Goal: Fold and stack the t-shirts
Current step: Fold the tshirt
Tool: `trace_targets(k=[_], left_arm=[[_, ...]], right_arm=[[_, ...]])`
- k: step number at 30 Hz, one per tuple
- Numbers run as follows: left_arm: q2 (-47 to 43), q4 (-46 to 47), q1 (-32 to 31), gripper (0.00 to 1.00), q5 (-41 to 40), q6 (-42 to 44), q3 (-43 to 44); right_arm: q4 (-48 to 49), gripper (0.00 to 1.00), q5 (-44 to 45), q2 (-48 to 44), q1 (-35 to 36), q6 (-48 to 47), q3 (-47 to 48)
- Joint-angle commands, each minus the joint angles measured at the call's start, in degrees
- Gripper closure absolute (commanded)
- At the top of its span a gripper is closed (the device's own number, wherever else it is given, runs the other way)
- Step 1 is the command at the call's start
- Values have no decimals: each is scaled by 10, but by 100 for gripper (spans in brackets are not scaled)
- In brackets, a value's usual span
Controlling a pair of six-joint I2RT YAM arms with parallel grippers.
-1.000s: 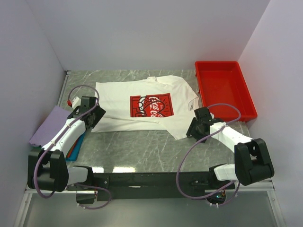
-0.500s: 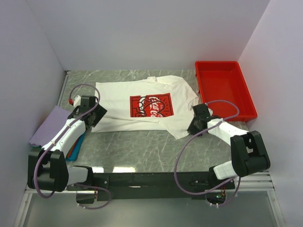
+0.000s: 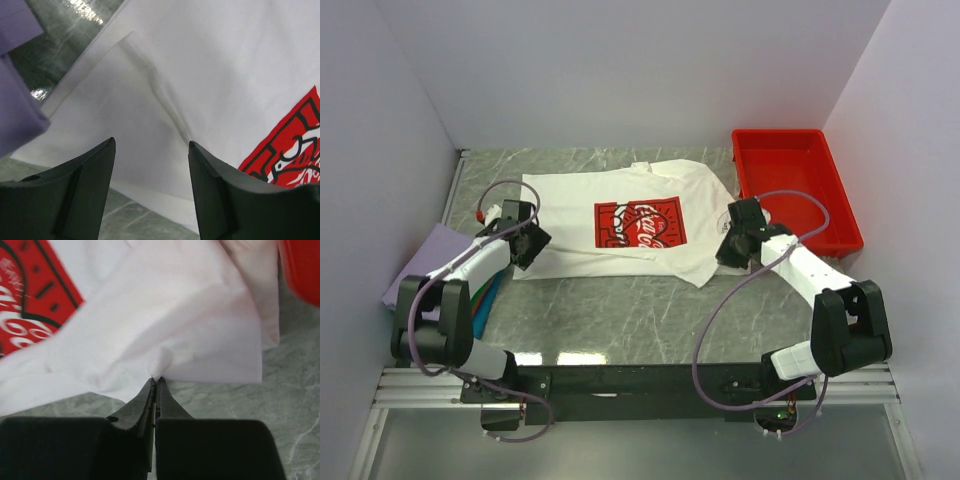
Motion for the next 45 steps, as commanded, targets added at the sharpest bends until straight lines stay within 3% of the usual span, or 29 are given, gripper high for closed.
trace_targets(k=[1, 10, 18, 24, 40, 44, 45], left_arm=[[32, 11, -2, 34, -18, -15, 47], [129, -21, -2, 35, -56, -21, 149], [151, -68, 0, 37, -98, -41, 172], [155, -127, 0, 42, -151, -86, 188], [259, -208, 1, 57, -167, -113, 286], [255, -213, 1, 67, -170, -114, 284], [252, -213, 2, 74, -171, -114, 281]], right_arm=[[-32, 100, 8, 19, 2, -16, 81], [-65, 100, -6, 142, -16, -30, 227], [-78, 100, -29, 211, -33, -40, 309], [-70, 100, -46, 228, -45, -42, 316], [-55, 100, -67, 233, -54, -43, 309], [-54, 100, -68, 233, -56, -43, 309], [-54, 100, -68, 235, -56, -43, 310]])
